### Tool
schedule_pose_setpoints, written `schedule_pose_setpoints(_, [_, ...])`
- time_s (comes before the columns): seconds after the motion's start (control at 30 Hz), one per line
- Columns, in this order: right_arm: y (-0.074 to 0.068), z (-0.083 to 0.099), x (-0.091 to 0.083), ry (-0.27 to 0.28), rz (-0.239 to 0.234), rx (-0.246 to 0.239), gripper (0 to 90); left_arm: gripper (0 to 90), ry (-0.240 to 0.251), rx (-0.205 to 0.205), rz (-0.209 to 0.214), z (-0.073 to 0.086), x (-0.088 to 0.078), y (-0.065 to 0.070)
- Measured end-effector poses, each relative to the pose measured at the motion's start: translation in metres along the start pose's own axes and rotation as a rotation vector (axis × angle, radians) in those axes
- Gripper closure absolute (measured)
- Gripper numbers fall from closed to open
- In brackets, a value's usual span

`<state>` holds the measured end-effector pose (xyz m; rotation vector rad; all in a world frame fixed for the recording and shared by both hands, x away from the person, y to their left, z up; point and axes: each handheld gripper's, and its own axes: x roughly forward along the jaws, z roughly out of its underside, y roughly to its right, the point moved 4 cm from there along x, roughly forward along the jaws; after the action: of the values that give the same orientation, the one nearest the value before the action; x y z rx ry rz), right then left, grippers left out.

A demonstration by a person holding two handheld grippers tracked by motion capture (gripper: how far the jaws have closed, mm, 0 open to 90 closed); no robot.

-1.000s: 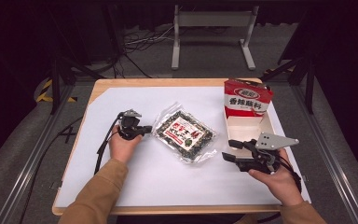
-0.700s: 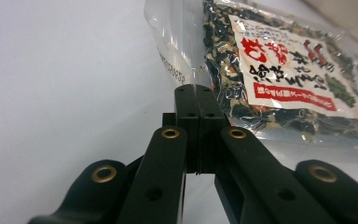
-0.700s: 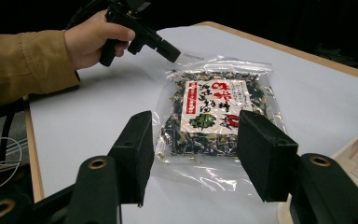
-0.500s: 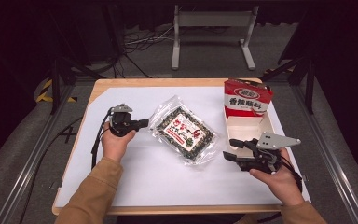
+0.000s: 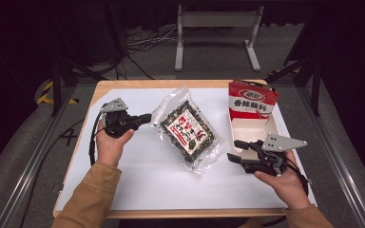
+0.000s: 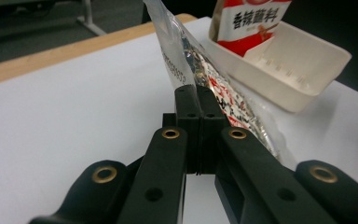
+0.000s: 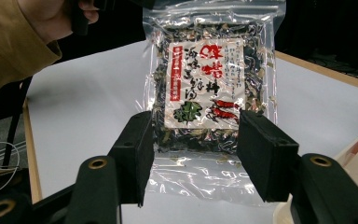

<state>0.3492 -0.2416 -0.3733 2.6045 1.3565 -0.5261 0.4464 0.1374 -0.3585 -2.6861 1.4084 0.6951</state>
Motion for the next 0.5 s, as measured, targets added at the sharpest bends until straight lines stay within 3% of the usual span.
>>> schedule_pose_setpoints(0.13, [0.0,-0.001,0.0,0.002,0.0,-0.003,45.9,90.0,0.017,0.023,0.015,-0.007,-0.006,0.011])
schedule_pose_setpoints(0.3, [0.001,-0.003,-0.002,0.007,0.003,-0.004,45.5,90.0,0.052,0.095,0.034,-0.021,-0.018,0.033])
schedule_pose_setpoints(0.5, [0.001,-0.003,-0.001,0.009,0.001,-0.005,45.3,90.0,0.079,0.128,0.05,-0.029,-0.027,0.045])
